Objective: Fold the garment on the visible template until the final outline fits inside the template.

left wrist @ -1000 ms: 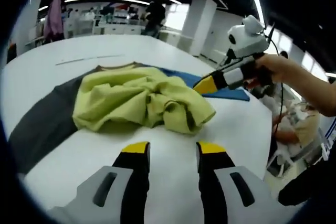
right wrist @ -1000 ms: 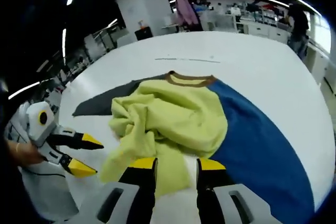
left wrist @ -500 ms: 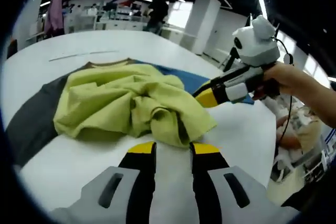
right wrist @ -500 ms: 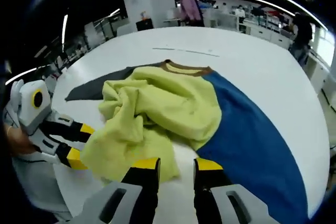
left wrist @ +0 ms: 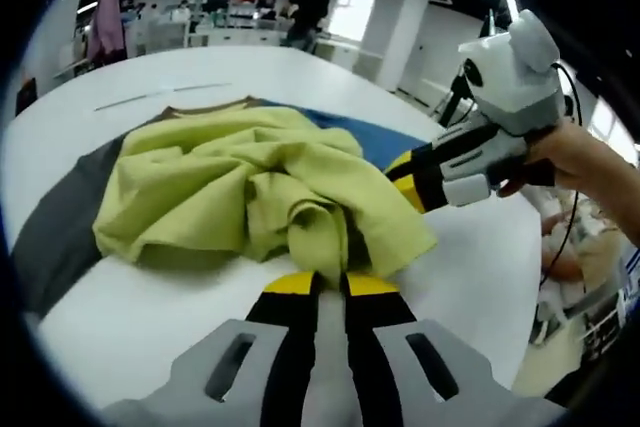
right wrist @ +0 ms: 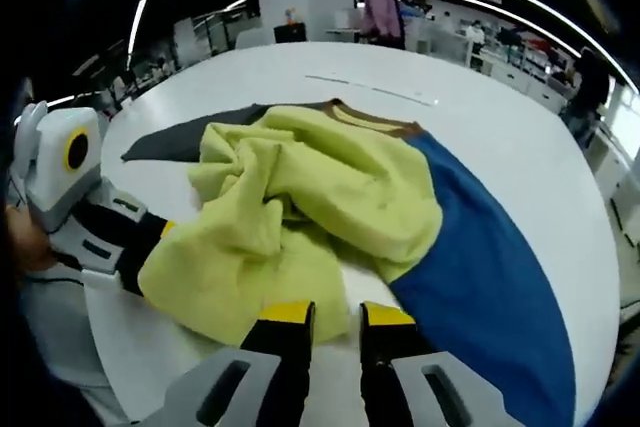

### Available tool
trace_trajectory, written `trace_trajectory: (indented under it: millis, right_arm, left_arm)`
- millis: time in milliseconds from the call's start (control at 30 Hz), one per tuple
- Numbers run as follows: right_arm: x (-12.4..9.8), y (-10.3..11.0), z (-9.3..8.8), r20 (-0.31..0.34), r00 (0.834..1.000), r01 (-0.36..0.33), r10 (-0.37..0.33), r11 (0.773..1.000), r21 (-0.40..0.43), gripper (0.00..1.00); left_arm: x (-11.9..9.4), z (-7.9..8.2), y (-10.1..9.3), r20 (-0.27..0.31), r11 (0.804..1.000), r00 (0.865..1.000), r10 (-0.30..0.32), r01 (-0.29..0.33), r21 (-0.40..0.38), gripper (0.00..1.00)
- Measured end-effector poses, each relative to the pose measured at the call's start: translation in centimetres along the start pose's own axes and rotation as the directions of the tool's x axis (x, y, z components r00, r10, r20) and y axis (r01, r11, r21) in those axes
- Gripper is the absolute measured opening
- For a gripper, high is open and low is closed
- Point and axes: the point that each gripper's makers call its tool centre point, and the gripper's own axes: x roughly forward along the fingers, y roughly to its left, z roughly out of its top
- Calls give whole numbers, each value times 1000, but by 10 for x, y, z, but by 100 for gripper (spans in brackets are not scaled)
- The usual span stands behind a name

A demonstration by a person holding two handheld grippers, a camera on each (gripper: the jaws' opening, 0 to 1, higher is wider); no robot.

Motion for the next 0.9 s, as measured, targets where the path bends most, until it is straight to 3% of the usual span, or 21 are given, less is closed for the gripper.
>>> trace_trajectory:
  millis: [133, 500, 900]
  right_arm:
    - [0, 2, 0, 3, 1000, -11, 11, 1000, 20, 0]
    - [-18, 3, 6, 44, 998, -40, 36, 993, 107, 0]
    - [-54, 8, 6, 83, 996, -32, 19, 988, 149, 0]
  left_arm:
    - [-9, -1, 5, 5, 1000, 1000, 5, -5, -1, 1]
    - [-40, -4, 24, 8, 1000, 1000, 20, -20, -23, 0]
    - [-81, -1, 37, 32, 998, 999, 44, -43, -42, 0]
